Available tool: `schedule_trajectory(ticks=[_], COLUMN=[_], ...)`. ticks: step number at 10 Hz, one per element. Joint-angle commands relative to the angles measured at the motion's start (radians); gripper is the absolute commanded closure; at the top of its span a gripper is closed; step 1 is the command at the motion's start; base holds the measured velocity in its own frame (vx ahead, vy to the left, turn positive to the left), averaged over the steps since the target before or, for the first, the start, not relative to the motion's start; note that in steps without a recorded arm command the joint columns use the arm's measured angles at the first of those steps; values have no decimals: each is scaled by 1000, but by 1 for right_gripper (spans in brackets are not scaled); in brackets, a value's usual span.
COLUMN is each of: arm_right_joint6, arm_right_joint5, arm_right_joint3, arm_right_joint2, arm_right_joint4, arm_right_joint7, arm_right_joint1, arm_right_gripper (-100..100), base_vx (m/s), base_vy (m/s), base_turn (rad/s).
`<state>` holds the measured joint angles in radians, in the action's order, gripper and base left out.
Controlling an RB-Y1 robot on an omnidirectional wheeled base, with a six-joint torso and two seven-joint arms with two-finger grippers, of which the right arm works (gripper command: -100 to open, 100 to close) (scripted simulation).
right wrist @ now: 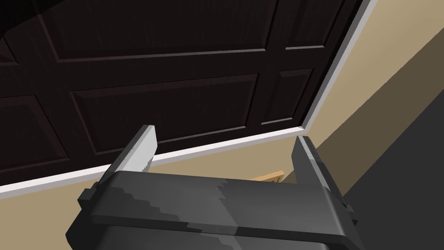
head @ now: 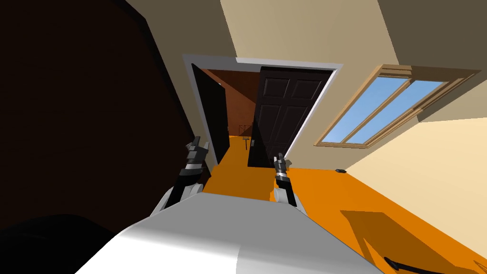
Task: Push the door open
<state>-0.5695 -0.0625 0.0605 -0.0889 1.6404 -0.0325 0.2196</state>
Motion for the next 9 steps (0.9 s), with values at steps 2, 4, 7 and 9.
schedule_trajectory(ticks=[2,4,7,9], arm_right_joint6=[-17,-28,-44,-56], arm_right_joint5=[2,3,5,6], arm_right_joint3=[-2,-2,-3,-4], arm_right_joint2=[-2,-3,-1,0], arm_right_joint4=[-66,-119,-198,-250], arm_right_joint7=[6,11,18,23], arm_right_joint1=[-18,-37,-65,-84], arm_right_gripper=[-100,-100,-100,-100], base_vx=[98,109,96,97], base_vy=[-2,2,3,-10], base_turn=[28,24,24,28])
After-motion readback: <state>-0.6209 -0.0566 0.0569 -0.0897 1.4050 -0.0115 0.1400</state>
